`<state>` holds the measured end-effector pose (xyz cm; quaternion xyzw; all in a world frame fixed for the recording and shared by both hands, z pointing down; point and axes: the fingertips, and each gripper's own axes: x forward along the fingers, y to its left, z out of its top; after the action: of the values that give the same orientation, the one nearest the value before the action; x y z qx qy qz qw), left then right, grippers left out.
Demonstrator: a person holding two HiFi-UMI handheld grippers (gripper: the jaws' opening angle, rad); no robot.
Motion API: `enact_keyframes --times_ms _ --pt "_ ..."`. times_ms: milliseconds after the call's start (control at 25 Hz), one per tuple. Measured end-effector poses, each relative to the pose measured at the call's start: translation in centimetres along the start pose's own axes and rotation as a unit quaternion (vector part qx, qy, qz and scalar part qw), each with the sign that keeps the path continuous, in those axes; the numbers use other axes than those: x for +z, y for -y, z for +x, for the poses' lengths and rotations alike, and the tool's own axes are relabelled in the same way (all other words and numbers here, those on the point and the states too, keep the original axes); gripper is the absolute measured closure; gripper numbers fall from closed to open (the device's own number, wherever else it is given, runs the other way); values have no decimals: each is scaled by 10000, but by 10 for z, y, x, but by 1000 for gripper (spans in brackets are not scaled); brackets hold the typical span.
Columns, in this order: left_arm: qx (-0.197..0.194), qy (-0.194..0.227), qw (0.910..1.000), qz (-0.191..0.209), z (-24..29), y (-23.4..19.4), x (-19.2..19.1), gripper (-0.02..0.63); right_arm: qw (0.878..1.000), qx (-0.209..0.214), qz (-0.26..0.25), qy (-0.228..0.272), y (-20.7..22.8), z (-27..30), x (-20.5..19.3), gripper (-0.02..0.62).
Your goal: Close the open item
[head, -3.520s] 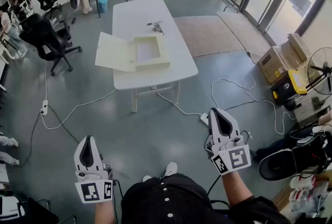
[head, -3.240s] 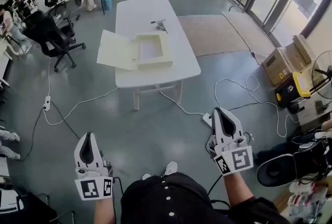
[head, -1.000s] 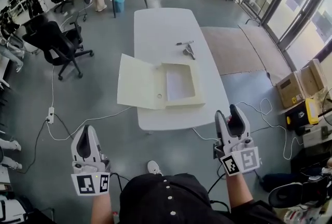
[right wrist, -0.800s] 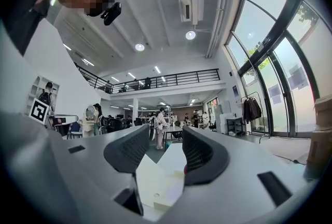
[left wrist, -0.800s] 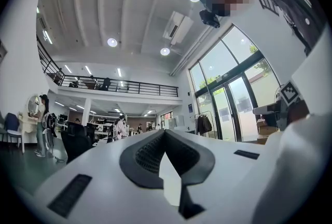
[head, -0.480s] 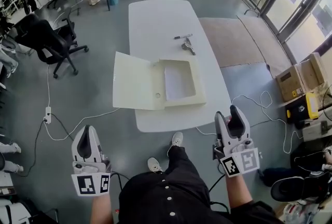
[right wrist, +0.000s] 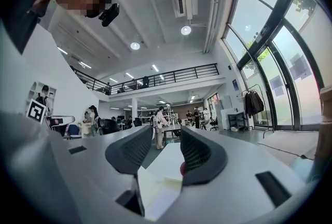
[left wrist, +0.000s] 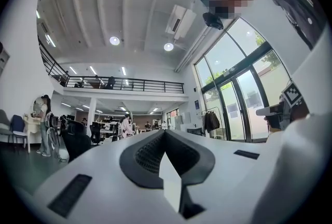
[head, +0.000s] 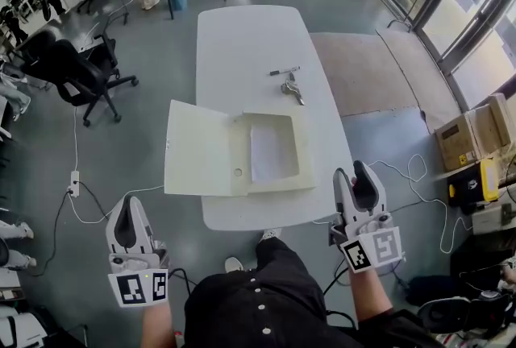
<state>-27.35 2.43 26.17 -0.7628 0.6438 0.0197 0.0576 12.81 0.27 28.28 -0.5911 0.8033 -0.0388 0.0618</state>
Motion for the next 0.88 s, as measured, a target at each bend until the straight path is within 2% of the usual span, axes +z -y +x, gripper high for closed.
enact_keyframes --times_ms 200,480,680,880 --pt "230 11 9997 54 39 12 3 589 9996 218 -157 -115 29 40 3 390" --pt "712 9 9973 164 63 26 13 589 9969 704 -12 -342 50 88 -1 386" --pt "1077 -164 9937 253 64 9 6 589 9916 1106 136 -652 30 123 -22 367" --pt "1216 -292 9915 348 64 -13 0 589 9837 1470 250 -1006 -12 152 -51 364"
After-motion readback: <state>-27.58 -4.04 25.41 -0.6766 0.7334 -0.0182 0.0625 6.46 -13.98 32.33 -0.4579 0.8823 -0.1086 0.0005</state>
